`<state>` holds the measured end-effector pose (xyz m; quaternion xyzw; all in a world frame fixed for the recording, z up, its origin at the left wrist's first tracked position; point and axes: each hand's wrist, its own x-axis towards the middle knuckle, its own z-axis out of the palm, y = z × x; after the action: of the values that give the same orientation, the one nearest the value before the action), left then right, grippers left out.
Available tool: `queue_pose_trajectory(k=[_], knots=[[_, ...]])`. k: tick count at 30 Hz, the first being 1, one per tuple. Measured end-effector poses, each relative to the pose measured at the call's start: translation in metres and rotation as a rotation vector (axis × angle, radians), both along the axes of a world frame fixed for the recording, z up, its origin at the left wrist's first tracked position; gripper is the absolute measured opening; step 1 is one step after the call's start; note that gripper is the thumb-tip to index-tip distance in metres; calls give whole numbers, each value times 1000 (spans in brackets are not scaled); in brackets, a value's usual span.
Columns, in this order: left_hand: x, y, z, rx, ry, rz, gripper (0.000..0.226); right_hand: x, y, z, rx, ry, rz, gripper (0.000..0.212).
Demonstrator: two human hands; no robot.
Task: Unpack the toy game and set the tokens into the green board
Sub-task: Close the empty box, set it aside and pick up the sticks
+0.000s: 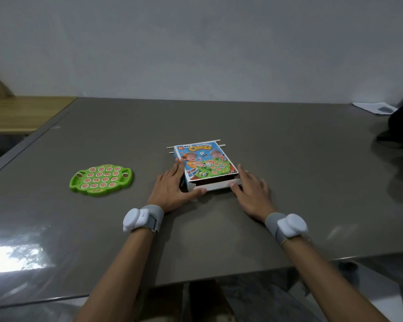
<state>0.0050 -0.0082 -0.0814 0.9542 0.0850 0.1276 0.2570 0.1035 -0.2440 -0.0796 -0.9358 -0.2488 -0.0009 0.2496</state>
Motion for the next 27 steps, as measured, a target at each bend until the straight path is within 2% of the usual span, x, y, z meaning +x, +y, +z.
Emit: queue_pose_trajectory(k=[8,17,27], knots=[[4,2,-3,-22,-11,13,100,3,15,8,230,-6,-136,46],[6,3,-4,-16,-8,18,101,0,18,7,231,-30,-175,44],[6,1,-5,5,-24,31,88,9,15,5,258,-32,-164,43]])
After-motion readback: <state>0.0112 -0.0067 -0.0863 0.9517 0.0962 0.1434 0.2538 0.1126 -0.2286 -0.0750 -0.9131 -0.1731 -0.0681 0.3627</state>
